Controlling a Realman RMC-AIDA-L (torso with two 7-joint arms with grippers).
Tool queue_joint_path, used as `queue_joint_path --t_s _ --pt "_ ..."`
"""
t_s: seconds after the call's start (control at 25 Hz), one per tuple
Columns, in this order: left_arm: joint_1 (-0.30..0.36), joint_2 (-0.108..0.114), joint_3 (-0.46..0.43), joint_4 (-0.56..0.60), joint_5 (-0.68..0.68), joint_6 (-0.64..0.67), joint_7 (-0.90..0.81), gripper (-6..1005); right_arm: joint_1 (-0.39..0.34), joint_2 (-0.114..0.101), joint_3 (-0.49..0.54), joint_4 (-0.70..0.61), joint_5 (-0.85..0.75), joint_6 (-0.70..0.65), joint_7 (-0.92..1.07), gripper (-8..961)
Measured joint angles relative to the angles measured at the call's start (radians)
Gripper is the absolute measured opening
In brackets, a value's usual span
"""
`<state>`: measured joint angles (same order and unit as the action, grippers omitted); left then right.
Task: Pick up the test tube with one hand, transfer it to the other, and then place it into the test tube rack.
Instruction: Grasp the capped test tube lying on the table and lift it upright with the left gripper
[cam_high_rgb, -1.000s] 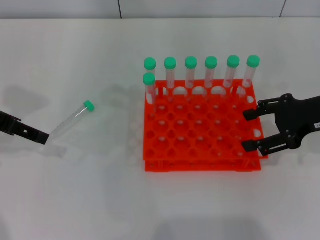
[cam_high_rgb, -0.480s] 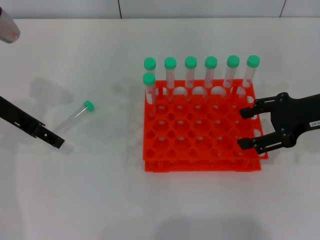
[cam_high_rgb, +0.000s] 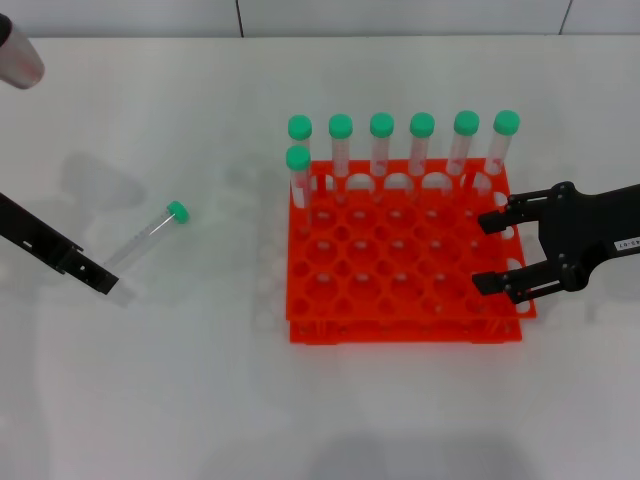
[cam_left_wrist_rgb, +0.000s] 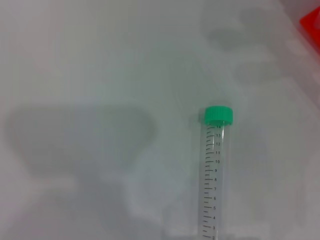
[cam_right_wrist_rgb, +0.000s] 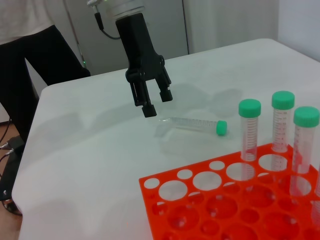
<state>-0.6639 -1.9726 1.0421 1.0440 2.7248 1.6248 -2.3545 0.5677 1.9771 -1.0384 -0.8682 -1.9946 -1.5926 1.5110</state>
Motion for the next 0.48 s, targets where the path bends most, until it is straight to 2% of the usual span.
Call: queue_joint_path --t_s 0.2,0.48 --pt "0.003 0.0 -0.003 -0.011 0.001 -0.019 0.018 865 0.0 0.0 0.0 0.0 -0.001 0.002 0.0 792" --pt "-0.022 -0.001 -0.008 -0.098 0.0 -0.088 0.052 847 0.001 0.002 -0.002 0.001 -0.001 0.012 0.0 791"
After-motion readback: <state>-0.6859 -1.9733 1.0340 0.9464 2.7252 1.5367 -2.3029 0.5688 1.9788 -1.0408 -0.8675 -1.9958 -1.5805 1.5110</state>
